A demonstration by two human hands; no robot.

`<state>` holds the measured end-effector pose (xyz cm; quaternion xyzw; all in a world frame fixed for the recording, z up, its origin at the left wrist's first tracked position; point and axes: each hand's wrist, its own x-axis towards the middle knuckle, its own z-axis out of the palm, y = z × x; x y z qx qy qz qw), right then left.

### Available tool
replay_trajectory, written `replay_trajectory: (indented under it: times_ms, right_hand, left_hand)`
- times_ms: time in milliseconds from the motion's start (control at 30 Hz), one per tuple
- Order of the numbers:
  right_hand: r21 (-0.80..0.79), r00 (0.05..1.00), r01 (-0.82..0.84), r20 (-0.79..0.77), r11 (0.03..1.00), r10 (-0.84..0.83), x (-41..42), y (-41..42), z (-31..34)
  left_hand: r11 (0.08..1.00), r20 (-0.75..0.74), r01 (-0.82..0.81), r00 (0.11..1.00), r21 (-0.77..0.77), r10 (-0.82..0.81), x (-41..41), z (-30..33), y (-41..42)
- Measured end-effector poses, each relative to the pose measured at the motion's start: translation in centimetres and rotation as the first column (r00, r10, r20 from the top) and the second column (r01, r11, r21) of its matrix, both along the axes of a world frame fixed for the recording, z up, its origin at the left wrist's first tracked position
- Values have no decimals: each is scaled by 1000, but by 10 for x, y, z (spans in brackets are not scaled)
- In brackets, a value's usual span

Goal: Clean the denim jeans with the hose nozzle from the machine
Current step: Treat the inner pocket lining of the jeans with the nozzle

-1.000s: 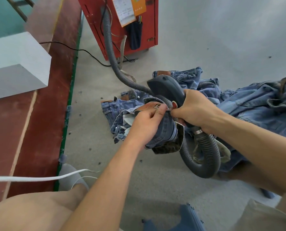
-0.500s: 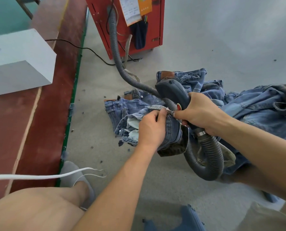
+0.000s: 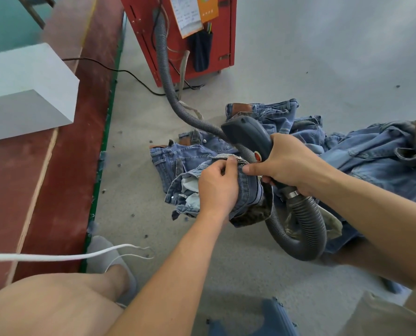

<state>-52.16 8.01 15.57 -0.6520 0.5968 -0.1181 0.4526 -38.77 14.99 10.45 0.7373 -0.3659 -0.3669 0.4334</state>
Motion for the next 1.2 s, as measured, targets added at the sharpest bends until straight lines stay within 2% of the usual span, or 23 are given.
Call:
replay_trajectory:
  times_ms: [200,300,400,467,533,667,767,900,1000,1067,1200]
  right_hand:
    - [75,983,132,116,988,-140,-7,-10,3]
    - [81,966,159,191,984,-172,-17,-19,19]
    - [49,974,5,226,999,-17,-23,-16,40]
    - [68,965,-195,194,978,179,-26,-8,54]
    - [52,953,-280,138,959,270,-27,-2,61]
    - [-70,974,-213,68,974,218,-30,-8,51]
    - [-64,981,-190,18,980,192,-37,-19,46]
    - [-119,943,-314,-151,942,296,-50,-31,38]
    - [-46,881,-418,-264,907,392,-52,-33,26]
    - [21,864,-445,-251,895,436,-47,-31,18]
    - [85,907,-409,-66,908,415,-25,-26,2]
  left_hand:
    - [999,-67,-25,998,-41,22,8,-10,2]
    - [1000,-195,-13,981,-3,12,17,-16,3]
    - [997,-275,6,961,73,14,23,-20,2]
    - [997,-315,7,949,79,18,27,-22,3]
    - [998,-353,-8,935,69,32,31,-25,2]
    - [987,-403,-79,906,140,130,37,-29,-1]
    - [958,-513,-101,827,268,231,44,-32,2]
    - [953,-598,-153,749,261,284,55,-37,4]
    - [961,-645,-157,716,226,268,57,-41,3]
    - [971,-658,-130,716,201,233,55,-40,3]
    - [983,-691,-86,701,163,176,54,-39,6]
